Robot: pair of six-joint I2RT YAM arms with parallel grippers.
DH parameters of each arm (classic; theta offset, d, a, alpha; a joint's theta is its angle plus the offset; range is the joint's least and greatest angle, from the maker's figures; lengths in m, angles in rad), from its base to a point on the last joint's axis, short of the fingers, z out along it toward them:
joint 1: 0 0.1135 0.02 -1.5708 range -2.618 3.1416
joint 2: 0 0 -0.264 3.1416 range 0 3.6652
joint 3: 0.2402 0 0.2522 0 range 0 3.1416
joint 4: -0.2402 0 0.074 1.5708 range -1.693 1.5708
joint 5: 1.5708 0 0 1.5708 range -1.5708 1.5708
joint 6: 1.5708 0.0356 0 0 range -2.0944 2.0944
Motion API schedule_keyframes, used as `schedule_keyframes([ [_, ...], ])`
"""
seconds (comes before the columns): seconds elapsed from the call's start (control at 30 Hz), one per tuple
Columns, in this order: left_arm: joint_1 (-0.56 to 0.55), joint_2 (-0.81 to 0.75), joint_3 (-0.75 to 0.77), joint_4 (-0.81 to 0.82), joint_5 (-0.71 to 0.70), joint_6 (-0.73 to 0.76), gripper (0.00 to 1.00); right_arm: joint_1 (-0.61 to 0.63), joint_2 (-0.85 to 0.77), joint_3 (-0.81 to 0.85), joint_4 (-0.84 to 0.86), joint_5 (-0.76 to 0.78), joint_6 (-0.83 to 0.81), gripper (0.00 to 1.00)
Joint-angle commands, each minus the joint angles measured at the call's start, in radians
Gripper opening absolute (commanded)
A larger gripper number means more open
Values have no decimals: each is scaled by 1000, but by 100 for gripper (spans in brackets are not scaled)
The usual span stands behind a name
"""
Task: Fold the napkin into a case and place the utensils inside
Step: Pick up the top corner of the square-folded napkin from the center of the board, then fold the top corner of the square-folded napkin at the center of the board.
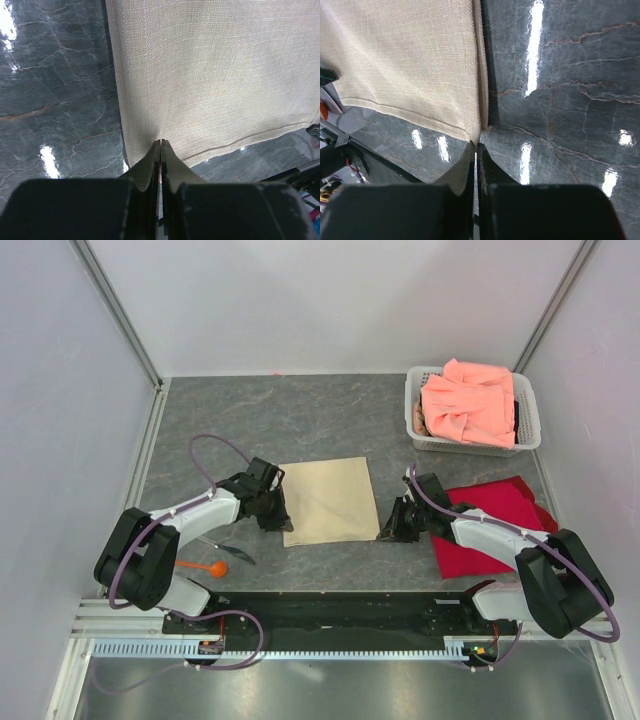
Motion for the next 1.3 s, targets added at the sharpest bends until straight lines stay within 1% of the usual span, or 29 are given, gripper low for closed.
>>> schedule_keyframes([
  [0.0,0,-33,-16,-8,-13,19,6,0,-17,29,4,-5,-9,0],
  [0.33,0,-44,-33,-10,-15,13,6,2,-19,104,-5,-59,-49,0],
  [0.47,0,-55,-30,-10,-13,6,6,3,26,156,1,-82,-79,0],
  [0.77,0,-32,-61,26,24,-11,5,31,262,389,47,-132,-135,0],
  [0.9,0,-61,-85,24,25,-19,5,57,400,533,58,-171,-135,0],
  [0.97,0,-82,-102,24,25,-25,5,81,443,579,61,-177,-133,0],
  [1.2,0,-118,-128,24,44,-48,5,150,653,829,62,-195,-110,0],
  [1.27,0,-135,-136,24,50,-57,5,164,704,867,62,-203,-101,0],
])
